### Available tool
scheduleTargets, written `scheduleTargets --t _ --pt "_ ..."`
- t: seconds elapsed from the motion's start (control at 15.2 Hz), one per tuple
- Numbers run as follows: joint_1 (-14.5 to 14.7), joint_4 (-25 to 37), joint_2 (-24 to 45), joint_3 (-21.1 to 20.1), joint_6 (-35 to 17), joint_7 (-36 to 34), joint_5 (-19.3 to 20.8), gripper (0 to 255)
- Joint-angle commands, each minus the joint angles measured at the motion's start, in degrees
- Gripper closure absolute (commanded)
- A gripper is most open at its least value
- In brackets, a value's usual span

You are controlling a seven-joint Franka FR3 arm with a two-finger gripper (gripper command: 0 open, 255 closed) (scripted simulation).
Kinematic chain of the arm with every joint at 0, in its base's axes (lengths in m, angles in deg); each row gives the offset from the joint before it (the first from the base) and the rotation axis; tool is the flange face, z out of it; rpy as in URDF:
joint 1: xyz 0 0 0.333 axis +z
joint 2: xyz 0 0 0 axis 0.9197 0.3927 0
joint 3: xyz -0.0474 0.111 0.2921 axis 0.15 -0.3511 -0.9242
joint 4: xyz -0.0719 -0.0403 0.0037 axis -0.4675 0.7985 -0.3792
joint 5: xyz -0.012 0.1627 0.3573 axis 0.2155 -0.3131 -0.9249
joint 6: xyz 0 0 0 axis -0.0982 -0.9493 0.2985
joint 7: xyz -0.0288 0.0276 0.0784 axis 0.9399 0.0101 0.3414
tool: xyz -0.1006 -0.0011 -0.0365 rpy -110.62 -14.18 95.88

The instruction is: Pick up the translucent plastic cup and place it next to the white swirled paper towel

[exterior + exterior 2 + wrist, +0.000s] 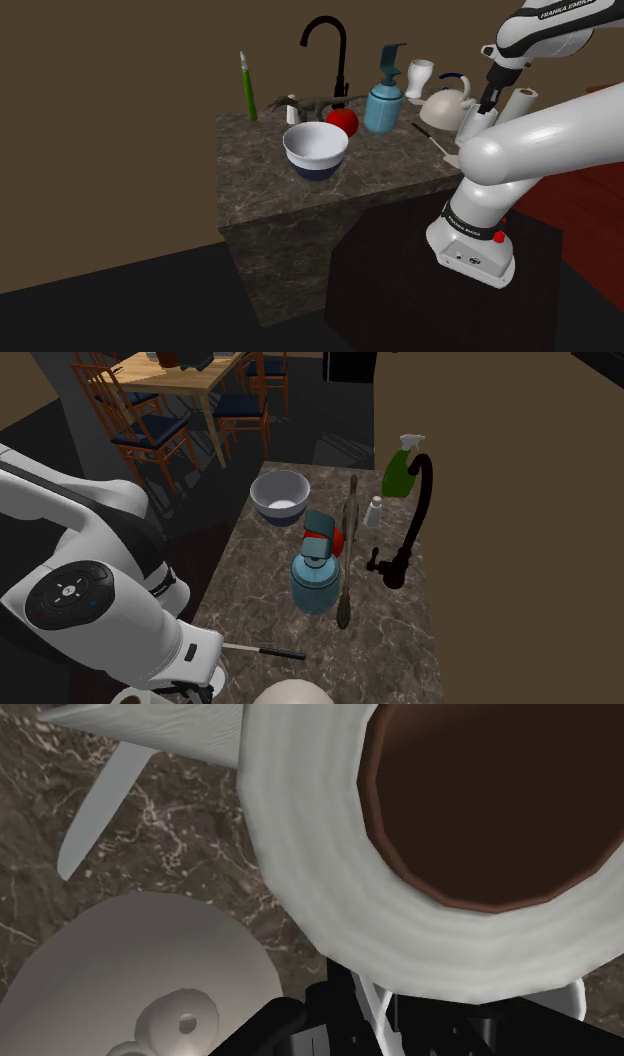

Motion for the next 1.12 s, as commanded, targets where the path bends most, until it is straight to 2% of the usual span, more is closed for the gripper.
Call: scheduleTargets --t 0.0,0.07,0.13,0.46,0.73,1.06 --pt "0.0 0.0 0.0 0.0 0.0 0.0 0.0 255" --pt "0.0 0.0 0.0 0.0 0.0 0.0 0.0 255" --pt "0.0 0.0 0.0 0.0 0.0 0.0 0.0 0" --pt "0.0 0.0 0.0 0.0 0.0 0.0 0.0 0" --pt "-1.0 4.2 -4.2 -5.0 8.7 0.4 -2.7 0" --pt "-1.0 4.2 -4.2 -5.0 8.7 0.4 -2.7 0"
